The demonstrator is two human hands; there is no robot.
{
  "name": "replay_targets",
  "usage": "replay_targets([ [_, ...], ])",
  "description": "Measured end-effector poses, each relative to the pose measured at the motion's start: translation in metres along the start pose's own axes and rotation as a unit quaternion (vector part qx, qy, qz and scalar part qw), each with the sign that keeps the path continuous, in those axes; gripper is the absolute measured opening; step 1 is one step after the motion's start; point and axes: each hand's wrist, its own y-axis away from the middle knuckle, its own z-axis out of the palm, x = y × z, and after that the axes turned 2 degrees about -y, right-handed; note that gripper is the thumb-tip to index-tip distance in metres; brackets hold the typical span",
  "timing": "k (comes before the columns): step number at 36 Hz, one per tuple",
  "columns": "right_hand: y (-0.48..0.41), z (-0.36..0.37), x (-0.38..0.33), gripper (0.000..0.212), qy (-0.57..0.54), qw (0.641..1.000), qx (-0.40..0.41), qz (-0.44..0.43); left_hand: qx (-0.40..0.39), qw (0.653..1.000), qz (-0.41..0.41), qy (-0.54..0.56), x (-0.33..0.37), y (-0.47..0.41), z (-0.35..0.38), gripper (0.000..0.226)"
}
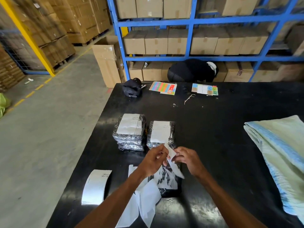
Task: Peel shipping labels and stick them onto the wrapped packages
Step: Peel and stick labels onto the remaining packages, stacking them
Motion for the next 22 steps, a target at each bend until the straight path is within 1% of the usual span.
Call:
replay_targets([
  [2,-0.003,-0.001,0.002,0.018,0.065,0.998,0.017,-0.022,-0.004,1.0,-0.001,-0.001,-0.002,-0.001,0.0,0.022],
  [4,-0.005,-0.003,0.004,0.012,0.091,0.995,0.033,-0.039,-0.011,1.0,0.001,-0.004,-0.002,-0.003,0.001,0.022],
  [8,-0.009,-0.006,0.005,0.03,0.101,0.992,0.059,-0.047,-0.01,1.0,0.003,-0.006,-0.002,-0.007,0.001,0.024],
  [10,-0.008,-0.007,0.005,0.031,0.128,0.987,0.069,-0.064,-0.001,1.0,0.002,0.008,-0.003,-0.008,-0.001,0.024],
  [12,-0.007,-0.009,0.005,0.028,0.157,0.983,0.062,-0.067,0.01,1.0,-0.007,0.021,-0.005,-0.008,-0.002,0.024],
  [14,-0.004,-0.011,0.006,0.028,0.169,0.983,0.051,-0.053,0.017,0.999,-0.017,0.027,-0.008,-0.008,-0.003,0.025],
  [18,0.001,-0.013,0.013,0.028,0.155,0.987,0.021,-0.038,0.023,0.999,-0.016,0.023,-0.011,-0.007,-0.002,0.025],
  [22,0.007,-0.014,0.026,0.034,0.137,0.99,-0.031,-0.011,0.021,1.0,-0.001,0.022,-0.009,-0.007,-0.003,0.021],
])
